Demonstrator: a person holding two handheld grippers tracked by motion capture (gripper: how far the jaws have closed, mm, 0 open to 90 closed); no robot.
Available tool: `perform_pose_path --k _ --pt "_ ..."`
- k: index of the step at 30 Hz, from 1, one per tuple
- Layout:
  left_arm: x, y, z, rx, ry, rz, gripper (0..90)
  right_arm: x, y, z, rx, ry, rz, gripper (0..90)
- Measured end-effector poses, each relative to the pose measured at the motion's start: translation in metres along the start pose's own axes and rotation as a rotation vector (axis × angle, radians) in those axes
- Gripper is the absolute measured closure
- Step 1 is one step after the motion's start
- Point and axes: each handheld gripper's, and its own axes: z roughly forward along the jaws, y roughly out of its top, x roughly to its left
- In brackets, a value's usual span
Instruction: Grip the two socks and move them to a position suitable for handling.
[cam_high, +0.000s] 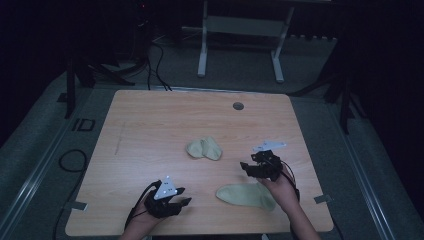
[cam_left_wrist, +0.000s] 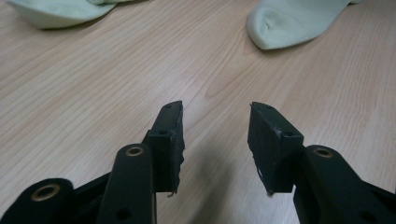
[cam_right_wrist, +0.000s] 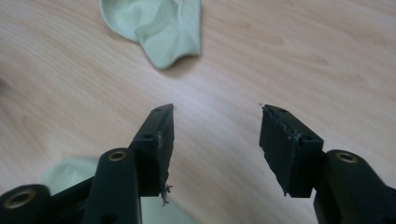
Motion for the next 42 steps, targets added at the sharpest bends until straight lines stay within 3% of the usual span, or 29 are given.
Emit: perform_pose_path --k 12,15,23,25,28,35,37,41,42 --pt "0.004 -0.012 -0.017 -0.051 0.025 -0.044 42.7 0.014 0.046 0.033 0.002 0.025 -0.026 38.1" --pt "0.001 -0.015 -0.019 -0.053 0.028 -0.059 36.4 0.024 0.064 0.05 0.014 0.042 -0.045 37.2" --pt "-0.005 -0.017 -0.026 -0.075 0.063 -0.089 26.0 0.036 0.09 0.078 0.017 0.068 -0.024 37.1" --pt "-0.005 -0.019 -0.025 -0.071 0.081 -0.109 24.2 0.042 0.097 0.094 0.029 0.071 -0.013 37.1" --pt "-0.006 -0.019 -0.024 -0.061 0.092 -0.103 18.7 0.046 0.101 0.112 0.056 0.057 -0.008 37.1" --pt "-0.005 -0.022 -0.024 -0.062 0.082 -0.117 18.7 0.05 0.099 0.14 0.11 0.022 0.014 37.1" --pt "-0.005 -0.023 -0.024 -0.062 0.077 -0.116 18.7 0.053 0.094 0.153 0.152 0.003 0.006 38.5" --pt "-0.005 -0.023 -0.024 -0.061 0.076 -0.12 18.7 0.058 0.088 0.157 0.148 -0.03 -0.035 45.6" --pt "-0.006 -0.023 -0.023 -0.065 0.077 -0.122 18.7 0.062 0.086 0.155 0.133 -0.028 -0.049 57.4"
